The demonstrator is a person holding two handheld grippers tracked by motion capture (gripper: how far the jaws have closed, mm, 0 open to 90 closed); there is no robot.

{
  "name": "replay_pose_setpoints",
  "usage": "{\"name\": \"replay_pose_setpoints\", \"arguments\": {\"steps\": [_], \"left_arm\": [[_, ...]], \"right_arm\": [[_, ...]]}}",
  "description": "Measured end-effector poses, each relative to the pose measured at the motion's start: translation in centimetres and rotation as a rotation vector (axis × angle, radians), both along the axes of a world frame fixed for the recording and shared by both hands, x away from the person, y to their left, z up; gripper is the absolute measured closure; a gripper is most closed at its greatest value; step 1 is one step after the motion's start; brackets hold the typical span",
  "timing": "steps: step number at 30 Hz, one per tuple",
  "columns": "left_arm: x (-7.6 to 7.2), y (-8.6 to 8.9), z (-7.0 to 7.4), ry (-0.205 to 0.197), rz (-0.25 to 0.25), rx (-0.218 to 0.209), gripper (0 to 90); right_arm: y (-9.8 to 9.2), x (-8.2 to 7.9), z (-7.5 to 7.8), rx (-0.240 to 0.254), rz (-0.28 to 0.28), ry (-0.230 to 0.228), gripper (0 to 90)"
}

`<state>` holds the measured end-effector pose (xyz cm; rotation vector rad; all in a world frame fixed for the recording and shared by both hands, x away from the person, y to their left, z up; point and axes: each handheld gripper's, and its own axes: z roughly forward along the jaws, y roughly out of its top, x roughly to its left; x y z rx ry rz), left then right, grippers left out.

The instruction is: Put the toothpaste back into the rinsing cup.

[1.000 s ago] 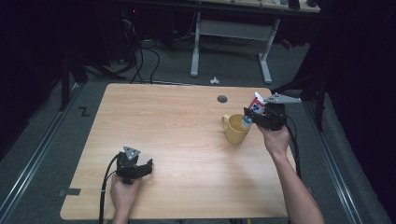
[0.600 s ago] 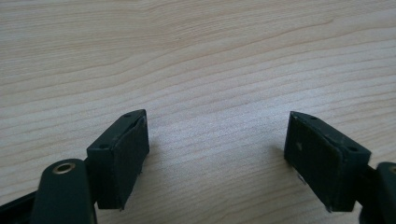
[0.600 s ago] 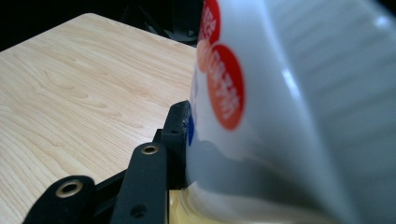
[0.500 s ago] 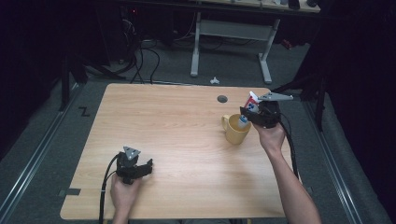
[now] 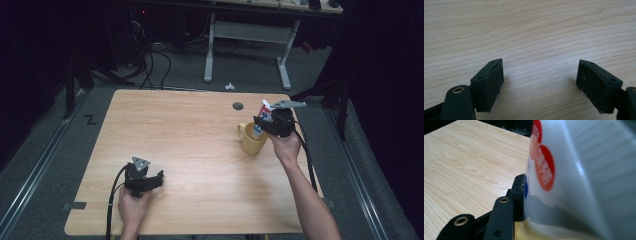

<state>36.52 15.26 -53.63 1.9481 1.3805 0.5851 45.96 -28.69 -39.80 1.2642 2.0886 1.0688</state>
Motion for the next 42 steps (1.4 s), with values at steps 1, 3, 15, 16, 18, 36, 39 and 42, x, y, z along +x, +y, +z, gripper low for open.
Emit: {"name": "replay_pose_setpoints", "arguments": {"steps": [1, 3, 15, 16, 18, 36, 39, 42], "left_arm": [[0.0, 0.0, 0.0, 0.0, 0.0, 0.001, 22.2], [0.0, 0.0, 0.0, 0.0, 0.0, 0.0, 22.2], [0.0, 0.0, 0.0, 0.0, 0.0, 0.001, 22.3], [0.0, 0.0, 0.0, 0.0, 0.0, 0.001, 22.3], [0.0, 0.0, 0.0, 0.0, -0.001, 0.0, 22.3], [0.0, 0.0, 0.0, 0.001, -0.001, -0.001, 22.3], [0.0, 0.0, 0.0, 0.001, -0.001, -0.001, 22.3], [0.0, 0.0, 0.0, 0.0, -0.001, -0.001, 22.2]], "right_arm": [[0.0, 0.0, -0.1, -0.001, -0.002, 0.005, 65.6], [0.1, 0.1, -0.3, -0.003, -0.002, 0.008, 65.6], [0.4, 0.6, -1.3, -0.025, -0.007, 0.032, 65.6], [0.4, 0.6, -1.3, -0.025, -0.007, 0.032, 65.6], [0.4, 0.7, -1.5, -0.023, -0.009, 0.036, 65.6], [0.9, 1.3, -2.9, -0.053, -0.009, 0.071, 65.5], [1.0, 1.4, -3.1, -0.062, -0.008, 0.076, 65.4], [1.0, 1.4, -3.2, -0.064, -0.008, 0.079, 65.4]]}}
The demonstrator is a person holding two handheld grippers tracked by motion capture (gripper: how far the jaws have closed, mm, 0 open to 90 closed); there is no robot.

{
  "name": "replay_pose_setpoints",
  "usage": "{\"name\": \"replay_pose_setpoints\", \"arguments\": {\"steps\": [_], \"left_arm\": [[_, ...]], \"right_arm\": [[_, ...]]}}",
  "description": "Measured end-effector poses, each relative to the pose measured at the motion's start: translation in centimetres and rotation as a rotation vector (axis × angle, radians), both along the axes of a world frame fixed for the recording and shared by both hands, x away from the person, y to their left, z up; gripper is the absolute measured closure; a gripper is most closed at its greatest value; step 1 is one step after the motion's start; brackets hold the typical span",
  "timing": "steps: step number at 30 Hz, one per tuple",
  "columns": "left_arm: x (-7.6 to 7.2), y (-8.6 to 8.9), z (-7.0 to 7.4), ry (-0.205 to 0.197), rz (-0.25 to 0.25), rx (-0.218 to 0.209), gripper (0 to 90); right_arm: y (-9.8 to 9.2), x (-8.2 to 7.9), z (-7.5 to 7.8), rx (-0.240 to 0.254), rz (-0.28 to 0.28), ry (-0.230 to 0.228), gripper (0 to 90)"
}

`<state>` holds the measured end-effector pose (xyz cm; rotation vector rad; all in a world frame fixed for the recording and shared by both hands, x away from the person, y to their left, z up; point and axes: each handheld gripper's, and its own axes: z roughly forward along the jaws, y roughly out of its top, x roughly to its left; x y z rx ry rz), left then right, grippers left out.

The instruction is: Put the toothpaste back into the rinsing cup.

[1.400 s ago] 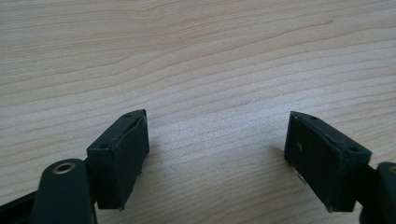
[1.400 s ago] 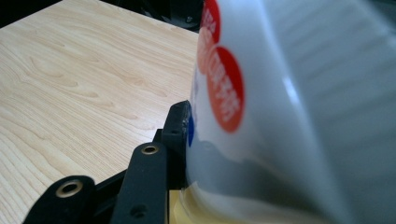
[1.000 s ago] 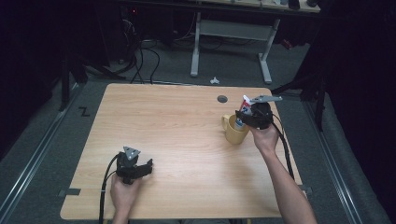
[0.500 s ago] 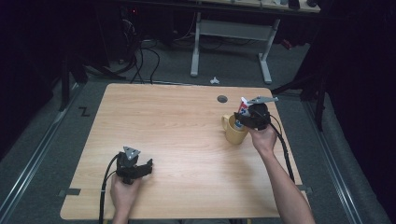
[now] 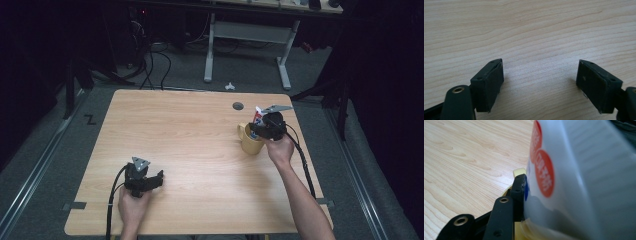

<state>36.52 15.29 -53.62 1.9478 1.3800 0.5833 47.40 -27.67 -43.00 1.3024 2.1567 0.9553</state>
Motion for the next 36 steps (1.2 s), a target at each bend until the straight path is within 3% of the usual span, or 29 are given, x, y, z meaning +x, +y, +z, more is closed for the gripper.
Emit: {"name": "replay_pose_setpoints", "arguments": {"steps": [12, 36], "left_arm": [[0.0, 0.0, 0.0, 0.0, 0.001, 0.001, 22.3], [0.0, 0.0, 0.0, -0.001, 0.001, 0.002, 22.3]], "right_arm": [[0.4, 0.5, -1.0, -0.016, -0.002, 0.033, 65.2], [0.5, 0.8, -1.4, -0.043, -0.006, 0.058, 64.4]]}}
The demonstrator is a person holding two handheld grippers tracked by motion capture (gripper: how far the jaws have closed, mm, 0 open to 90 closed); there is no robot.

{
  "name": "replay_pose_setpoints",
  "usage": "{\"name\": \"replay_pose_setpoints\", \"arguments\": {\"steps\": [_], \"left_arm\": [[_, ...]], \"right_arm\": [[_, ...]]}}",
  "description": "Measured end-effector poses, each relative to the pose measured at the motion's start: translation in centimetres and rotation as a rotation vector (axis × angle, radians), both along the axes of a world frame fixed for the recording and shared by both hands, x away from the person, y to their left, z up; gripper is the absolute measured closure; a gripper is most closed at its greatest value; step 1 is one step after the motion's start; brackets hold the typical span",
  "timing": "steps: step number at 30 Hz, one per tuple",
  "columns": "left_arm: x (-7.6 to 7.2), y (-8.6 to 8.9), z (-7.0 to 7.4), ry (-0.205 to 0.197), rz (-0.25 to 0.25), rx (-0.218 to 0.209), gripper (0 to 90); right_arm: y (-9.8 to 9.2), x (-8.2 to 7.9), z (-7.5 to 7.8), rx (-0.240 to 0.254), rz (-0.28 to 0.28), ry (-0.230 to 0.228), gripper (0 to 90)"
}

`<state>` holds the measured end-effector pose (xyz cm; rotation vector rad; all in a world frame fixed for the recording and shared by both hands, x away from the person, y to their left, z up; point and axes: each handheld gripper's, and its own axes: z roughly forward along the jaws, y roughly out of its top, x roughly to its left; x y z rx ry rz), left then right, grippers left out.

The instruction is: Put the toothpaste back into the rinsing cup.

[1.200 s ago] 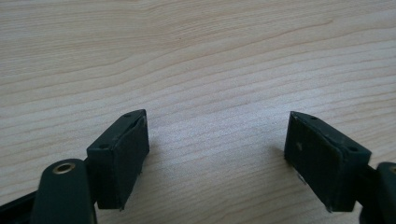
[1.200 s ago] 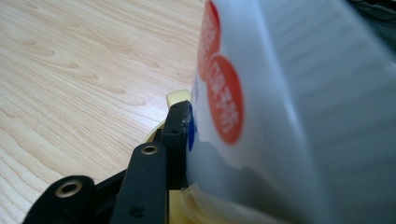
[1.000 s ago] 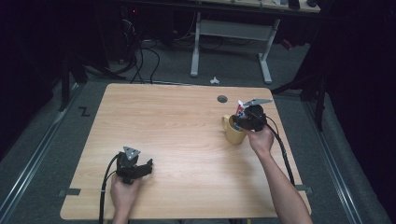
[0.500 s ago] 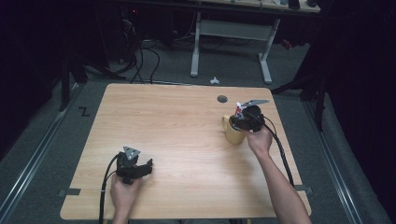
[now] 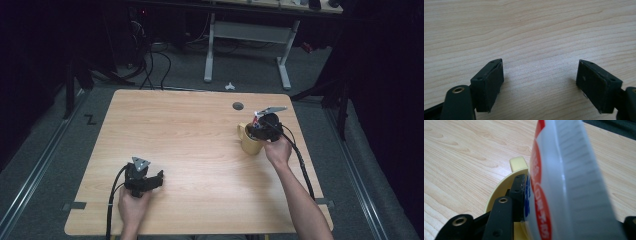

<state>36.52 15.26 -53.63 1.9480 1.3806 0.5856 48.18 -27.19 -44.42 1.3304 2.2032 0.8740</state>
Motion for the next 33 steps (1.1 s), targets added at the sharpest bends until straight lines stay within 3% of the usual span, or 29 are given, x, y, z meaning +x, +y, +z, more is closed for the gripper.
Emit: {"name": "replay_pose_setpoints", "arguments": {"steps": [10, 16, 20, 33], "left_arm": [[0.0, 0.0, 0.0, 0.0, 0.0, 0.0, 22.3], [0.0, 0.0, 0.0, 0.0, 0.0, 0.0, 22.3], [0.0, 0.0, 0.0, 0.0, -0.001, 0.0, 22.3], [0.0, 0.0, 0.0, 0.0, -0.001, 0.0, 22.3]], "right_arm": [[0.0, 0.1, -0.1, -0.02, -0.005, 0.009, 64.1], [-0.2, 0.0, 0.3, 0.004, -0.005, 0.004, 62.3], [-0.4, -0.2, 1.0, 0.04, -0.006, -0.023, 56.3], [-1.1, -1.3, 2.4, 0.065, 0.001, -0.058, 47.4]]}}
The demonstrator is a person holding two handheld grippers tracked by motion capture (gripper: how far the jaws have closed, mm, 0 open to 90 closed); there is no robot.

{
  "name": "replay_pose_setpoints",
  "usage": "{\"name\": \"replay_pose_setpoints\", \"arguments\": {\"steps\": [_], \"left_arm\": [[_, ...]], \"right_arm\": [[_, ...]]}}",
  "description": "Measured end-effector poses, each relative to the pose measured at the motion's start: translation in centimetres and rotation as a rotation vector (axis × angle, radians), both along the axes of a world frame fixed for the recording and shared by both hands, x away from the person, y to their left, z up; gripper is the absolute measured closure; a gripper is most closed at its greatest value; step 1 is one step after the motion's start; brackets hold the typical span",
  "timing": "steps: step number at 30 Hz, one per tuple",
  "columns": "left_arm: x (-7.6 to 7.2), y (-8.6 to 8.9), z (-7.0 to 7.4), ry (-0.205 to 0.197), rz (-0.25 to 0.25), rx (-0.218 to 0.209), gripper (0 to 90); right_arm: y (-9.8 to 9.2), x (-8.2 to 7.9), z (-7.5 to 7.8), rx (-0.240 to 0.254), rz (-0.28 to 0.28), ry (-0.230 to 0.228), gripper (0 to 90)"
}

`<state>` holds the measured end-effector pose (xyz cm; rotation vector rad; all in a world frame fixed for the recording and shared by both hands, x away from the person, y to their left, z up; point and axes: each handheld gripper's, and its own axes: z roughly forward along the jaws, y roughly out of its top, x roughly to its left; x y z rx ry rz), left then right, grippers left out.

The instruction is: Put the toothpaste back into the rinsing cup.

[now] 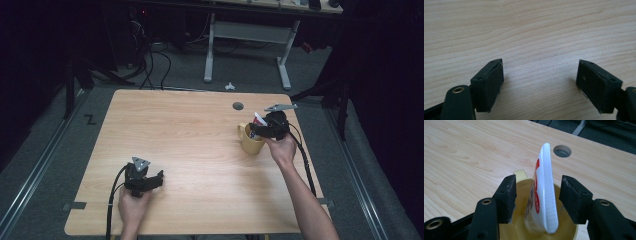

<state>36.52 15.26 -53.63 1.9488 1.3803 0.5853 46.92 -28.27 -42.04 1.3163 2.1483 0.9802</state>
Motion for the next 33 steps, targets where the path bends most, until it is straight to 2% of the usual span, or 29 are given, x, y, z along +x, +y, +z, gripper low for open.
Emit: {"name": "replay_pose_setpoints", "arguments": {"steps": [18, 33], "left_arm": [[0.0, 0.0, 0.0, 0.0, 0.001, -0.001, 22.2], [0.0, 0.0, 0.0, 0.0, 0.0, 0.0, 22.3]], "right_arm": [[0.1, -1.5, 1.4, -0.018, -0.006, -0.054, 48.6], [-0.3, -2.2, 2.1, -0.016, -0.009, -0.064, 48.7]]}}
